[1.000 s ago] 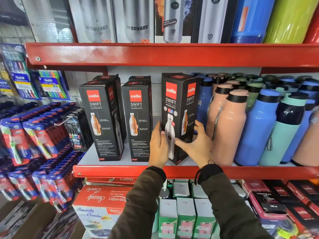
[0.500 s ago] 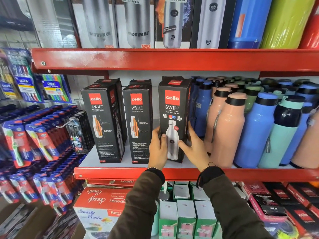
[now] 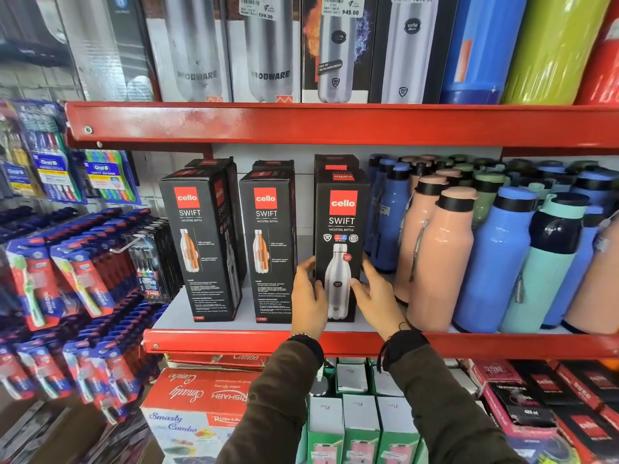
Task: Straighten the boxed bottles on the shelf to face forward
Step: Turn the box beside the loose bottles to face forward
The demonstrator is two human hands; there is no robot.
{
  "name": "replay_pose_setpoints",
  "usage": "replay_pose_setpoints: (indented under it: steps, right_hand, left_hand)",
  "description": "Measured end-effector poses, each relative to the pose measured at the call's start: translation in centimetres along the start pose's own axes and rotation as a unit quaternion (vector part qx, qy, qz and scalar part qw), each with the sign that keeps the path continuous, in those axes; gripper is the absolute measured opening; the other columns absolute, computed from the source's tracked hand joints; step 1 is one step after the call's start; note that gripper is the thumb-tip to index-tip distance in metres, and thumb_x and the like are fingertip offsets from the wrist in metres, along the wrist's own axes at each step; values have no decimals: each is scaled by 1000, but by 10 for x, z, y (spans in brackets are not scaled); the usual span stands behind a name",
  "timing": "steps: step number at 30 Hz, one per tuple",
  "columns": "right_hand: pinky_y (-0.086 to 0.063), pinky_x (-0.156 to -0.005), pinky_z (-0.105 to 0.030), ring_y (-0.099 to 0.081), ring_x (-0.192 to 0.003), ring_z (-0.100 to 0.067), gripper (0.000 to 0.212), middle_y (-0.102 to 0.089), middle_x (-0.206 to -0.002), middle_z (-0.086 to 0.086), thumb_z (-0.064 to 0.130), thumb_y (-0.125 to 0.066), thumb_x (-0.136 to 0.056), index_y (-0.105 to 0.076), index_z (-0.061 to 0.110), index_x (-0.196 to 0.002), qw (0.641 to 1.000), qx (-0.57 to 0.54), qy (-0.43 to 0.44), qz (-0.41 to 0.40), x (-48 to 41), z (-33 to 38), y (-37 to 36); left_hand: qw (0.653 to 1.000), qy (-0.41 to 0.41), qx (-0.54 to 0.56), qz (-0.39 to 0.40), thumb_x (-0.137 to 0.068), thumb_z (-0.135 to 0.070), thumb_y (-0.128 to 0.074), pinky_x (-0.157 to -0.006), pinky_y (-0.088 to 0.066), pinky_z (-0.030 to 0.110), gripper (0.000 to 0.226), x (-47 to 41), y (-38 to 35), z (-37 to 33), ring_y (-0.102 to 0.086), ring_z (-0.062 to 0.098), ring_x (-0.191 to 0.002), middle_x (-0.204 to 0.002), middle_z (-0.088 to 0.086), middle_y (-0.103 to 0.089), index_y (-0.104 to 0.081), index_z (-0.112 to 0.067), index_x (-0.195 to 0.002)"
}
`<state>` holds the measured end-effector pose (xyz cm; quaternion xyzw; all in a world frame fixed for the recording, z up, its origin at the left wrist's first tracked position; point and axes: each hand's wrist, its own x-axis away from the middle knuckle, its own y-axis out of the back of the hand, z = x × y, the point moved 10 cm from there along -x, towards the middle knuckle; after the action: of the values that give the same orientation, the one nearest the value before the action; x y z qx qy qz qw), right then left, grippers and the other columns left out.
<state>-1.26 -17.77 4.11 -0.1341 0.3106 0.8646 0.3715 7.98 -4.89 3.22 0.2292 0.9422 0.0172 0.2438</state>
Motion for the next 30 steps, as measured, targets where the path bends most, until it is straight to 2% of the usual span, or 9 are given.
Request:
replay_pose_setpoints:
  steps: [2, 4, 7, 10, 14, 17, 22, 27, 30]
  right_hand:
    - [-34, -87, 1, -58, -117, -20, 66, -57, -134, 10, 8, -53, -97, -26, 30, -154, 1000, 13, -8, 3, -1, -3, -1]
    - [-38, -90, -12, -59, -116, -28, 70, -62, -133, 0, 7, -55, -95, -25, 31, -154, 1000, 22, -13, 4, -2, -4, -1]
    - [-37, -98, -17, -52, -129, -17, 74, -53, -137, 12, 4, -55, -95, -24, 35, -154, 1000, 12, -12, 11, 0, -2, -5]
    - [-37, -105, -22, -47, -135, -14, 74, -53, -145, 4, 3, -55, -94, -25, 32, -155, 1000, 13, -11, 5, 1, -4, -5]
    - [-40, -99, -21, -54, -127, -18, 72, -58, -140, 1, 4, -56, -94, -27, 31, -154, 1000, 17, -13, -11, -1, -7, -6]
    - [-41, -95, -21, -58, -122, -21, 73, -62, -136, -2, 6, -58, -94, -26, 32, -154, 999, 28, -10, -18, -1, -10, -8]
    - [-40, -95, -21, -59, -122, -24, 73, -63, -135, -5, 7, -58, -94, -26, 33, -154, 999, 36, -16, -30, 0, -13, -9]
    - [-39, -98, -21, -56, -127, -23, 73, -60, -139, -3, 5, -58, -94, -27, 33, -153, 999, 32, -16, -38, 2, -10, -8]
    - [-40, -99, -22, -56, -127, -24, 74, -60, -139, -5, 5, -58, -94, -26, 34, -153, 999, 28, -22, -38, 3, -10, -7]
  left_hand:
    - [1000, 4, -7, -5, -99, 5, -40, -115, -41, 31, 47, -1, 0, 1, -52, 11, -130, -140, -1, -54, -42, -15, -142]
    - [1000, 11, -12, -8, -99, 5, -40, -115, -41, 33, 47, -3, 0, 2, -53, 11, -129, -139, -2, -55, -42, -15, -142]
    - [1000, 10, -18, -8, -99, 5, -40, -116, -42, 37, 49, -3, 0, 2, -52, 16, -134, -143, 3, -55, -41, -14, -144]
    - [1000, 6, -24, -9, -99, 4, -40, -117, -41, 37, 50, -3, 2, 3, -51, 16, -136, -144, 3, -54, -41, -16, -145]
    - [999, 2, -36, -15, -99, 3, -41, -116, -40, 34, 51, -3, 3, 3, -51, 15, -135, -144, 2, -55, -41, -17, -145]
    - [999, 3, -45, -18, -99, 3, -40, -113, -38, 26, 51, -4, 3, 5, -51, 13, -135, -145, 2, -55, -41, -18, -145]
    - [999, 7, -46, -17, -100, 2, -40, -105, -33, 15, 51, -4, 2, 6, -46, -1, -124, -144, -2, -54, -39, -20, -146]
    - [999, 13, -31, -10, -100, 3, -39, -109, -34, 20, 52, -4, 0, 7, -49, 13, -137, -148, 1, -53, -39, -18, -147]
    - [999, 14, -28, -5, -99, 3, -39, -111, -37, 24, 51, -4, -1, 8, -50, 16, -137, -148, 3, -53, -39, -17, -147]
